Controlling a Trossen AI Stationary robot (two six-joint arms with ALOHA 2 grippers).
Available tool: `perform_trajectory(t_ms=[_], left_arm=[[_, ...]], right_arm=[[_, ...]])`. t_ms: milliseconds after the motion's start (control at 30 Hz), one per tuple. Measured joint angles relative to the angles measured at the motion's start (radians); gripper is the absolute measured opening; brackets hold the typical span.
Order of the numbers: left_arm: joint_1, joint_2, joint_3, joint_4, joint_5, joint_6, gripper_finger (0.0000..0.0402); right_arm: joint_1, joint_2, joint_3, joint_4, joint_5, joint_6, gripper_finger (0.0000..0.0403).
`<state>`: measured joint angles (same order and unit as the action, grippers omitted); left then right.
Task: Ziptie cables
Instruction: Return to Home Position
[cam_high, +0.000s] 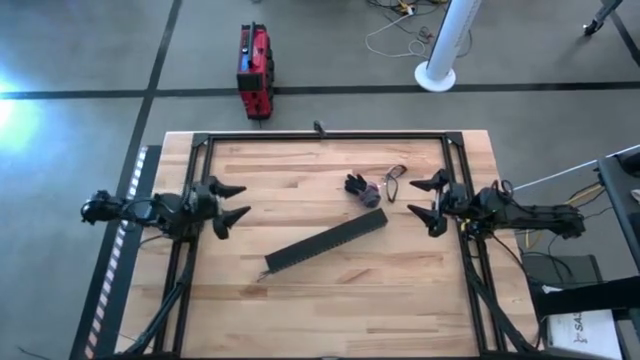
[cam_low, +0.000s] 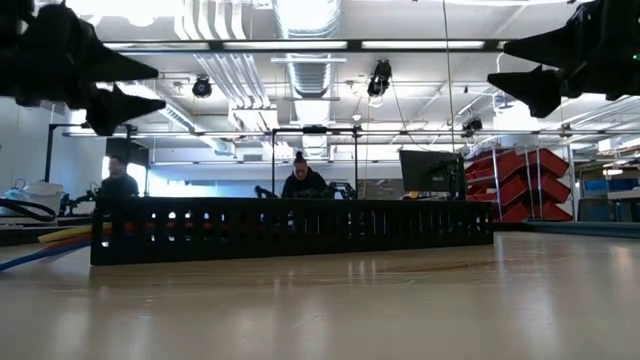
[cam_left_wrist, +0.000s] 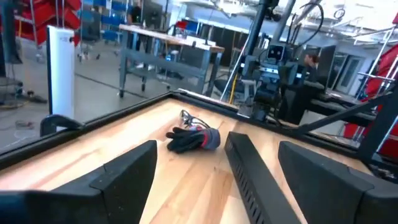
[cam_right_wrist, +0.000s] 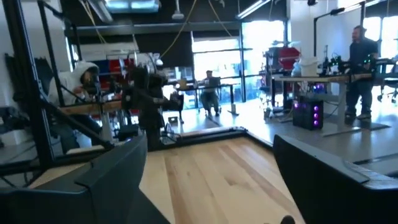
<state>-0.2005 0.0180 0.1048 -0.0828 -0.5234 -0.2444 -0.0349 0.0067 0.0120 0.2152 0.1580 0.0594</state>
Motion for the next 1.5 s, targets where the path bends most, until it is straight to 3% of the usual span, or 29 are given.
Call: perform_trajectory(t_ms=[133,333,600,867,1233,1500], left_arm=[[0.0,-0.016,-0.094,0.16,0.012,0.062,0.0323],[0.0,0.003,-0.088,0.187,0.035,0.14,0.0321],[-0.001,0.028,-0.089,0.176,0.043,-0.04,0.032],[-0.001,0.067,-0.089,0.178,0.043,-0.053,0.032],[-0.001,0.124,-0.089,0.177,0.043,-0.053,0.0321],[-0.001,0.17,-0.089,0.177,0.044,-0.053,0.032]], right_arm=[[0.0,-0.007,0.0,0.004,0.002,-0.023,0.0293],[0.0,-0.004,0.0,0.0,0.001,-0.089,0.0187],[0.0,0.02,0.0,-0.045,0.002,-0.217,0.0097],[0.0,0.028,-0.001,-0.046,0.0,0.048,0.0058],[0.0,0.028,-0.001,-0.046,0.0,-0.018,0.0039],[0.0,0.028,-0.001,-0.046,0.001,-0.008,0.0047]])
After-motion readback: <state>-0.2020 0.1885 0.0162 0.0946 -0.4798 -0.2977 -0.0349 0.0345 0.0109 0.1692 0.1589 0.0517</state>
